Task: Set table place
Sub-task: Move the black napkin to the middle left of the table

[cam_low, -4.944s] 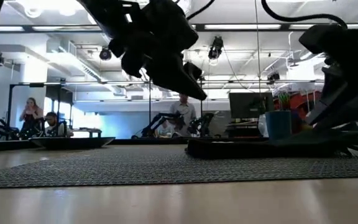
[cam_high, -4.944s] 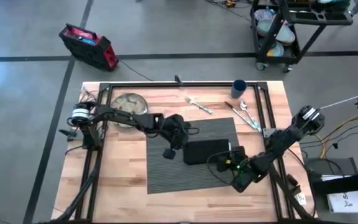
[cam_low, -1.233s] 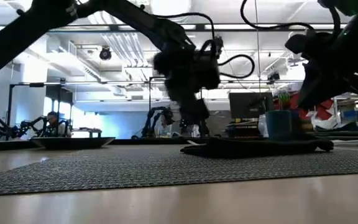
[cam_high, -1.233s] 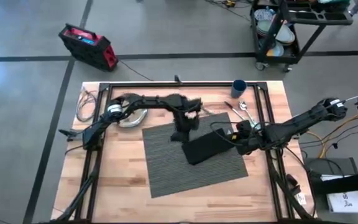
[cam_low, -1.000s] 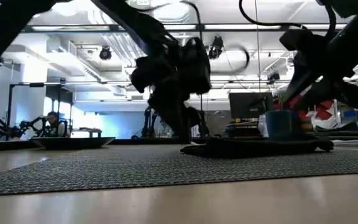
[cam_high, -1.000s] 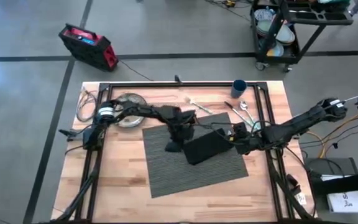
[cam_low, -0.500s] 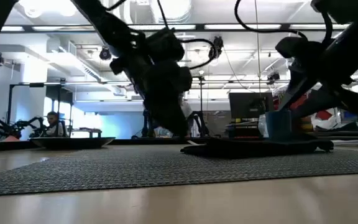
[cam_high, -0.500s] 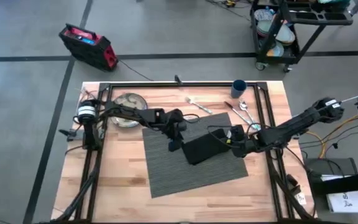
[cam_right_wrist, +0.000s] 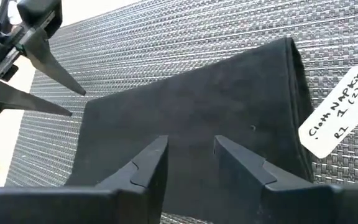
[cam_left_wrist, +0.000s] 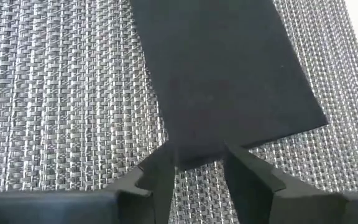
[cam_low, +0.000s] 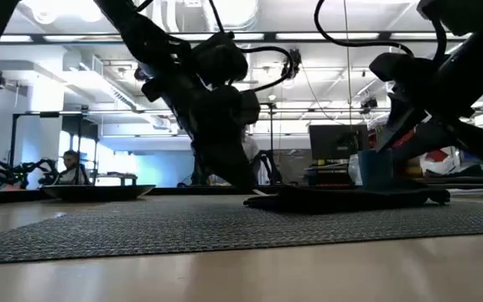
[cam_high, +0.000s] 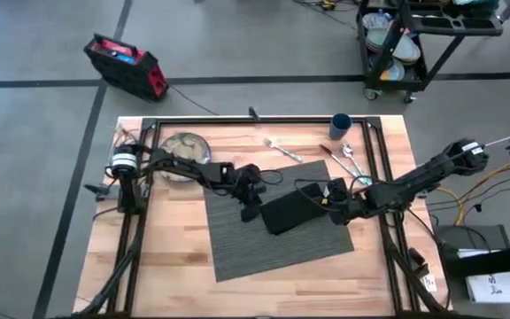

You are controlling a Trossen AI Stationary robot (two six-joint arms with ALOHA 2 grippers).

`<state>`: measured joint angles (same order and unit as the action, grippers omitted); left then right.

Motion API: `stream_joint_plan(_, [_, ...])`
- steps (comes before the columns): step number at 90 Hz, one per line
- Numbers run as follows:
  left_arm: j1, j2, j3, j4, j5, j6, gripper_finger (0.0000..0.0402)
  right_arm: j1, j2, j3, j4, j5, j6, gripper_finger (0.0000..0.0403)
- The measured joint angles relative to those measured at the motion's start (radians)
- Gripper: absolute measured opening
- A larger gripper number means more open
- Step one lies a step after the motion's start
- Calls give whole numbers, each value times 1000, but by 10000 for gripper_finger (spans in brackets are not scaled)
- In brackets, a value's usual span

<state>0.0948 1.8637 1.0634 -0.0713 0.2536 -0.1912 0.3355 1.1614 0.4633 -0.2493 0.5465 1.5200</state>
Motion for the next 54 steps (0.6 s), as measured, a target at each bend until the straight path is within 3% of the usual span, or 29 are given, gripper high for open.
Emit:
stream_joint_plan(25, [-5, 0, -14, 44, 0, 1, 117, -2, 0, -1, -6, 6, -1, 125])
stream_joint_plan(54, [-7, 1, -52, 91, 0, -5, 124, -2, -8, 1, 0, 99, 11, 121])
